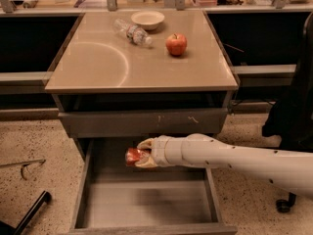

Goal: Place coke can into middle drawer

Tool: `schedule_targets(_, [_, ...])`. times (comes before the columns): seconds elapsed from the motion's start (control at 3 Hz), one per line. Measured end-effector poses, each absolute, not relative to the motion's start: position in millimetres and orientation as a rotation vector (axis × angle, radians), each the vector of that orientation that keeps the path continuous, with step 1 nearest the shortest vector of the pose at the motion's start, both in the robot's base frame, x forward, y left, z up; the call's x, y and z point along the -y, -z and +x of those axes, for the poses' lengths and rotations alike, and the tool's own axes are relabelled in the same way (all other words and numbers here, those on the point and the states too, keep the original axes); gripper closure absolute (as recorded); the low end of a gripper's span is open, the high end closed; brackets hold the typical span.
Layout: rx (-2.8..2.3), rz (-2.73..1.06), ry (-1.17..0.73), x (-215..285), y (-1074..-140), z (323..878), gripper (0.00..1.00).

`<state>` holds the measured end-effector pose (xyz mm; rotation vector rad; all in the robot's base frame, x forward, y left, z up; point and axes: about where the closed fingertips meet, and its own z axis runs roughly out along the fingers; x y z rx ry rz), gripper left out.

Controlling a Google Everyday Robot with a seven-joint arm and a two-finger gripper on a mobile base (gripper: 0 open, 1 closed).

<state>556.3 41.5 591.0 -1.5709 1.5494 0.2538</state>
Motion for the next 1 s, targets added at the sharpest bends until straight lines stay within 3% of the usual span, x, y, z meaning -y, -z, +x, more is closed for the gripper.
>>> schedule_targets(1.0, [-1.552,-1.497,-0.353,-45.6,-472.0,575.4,1.00])
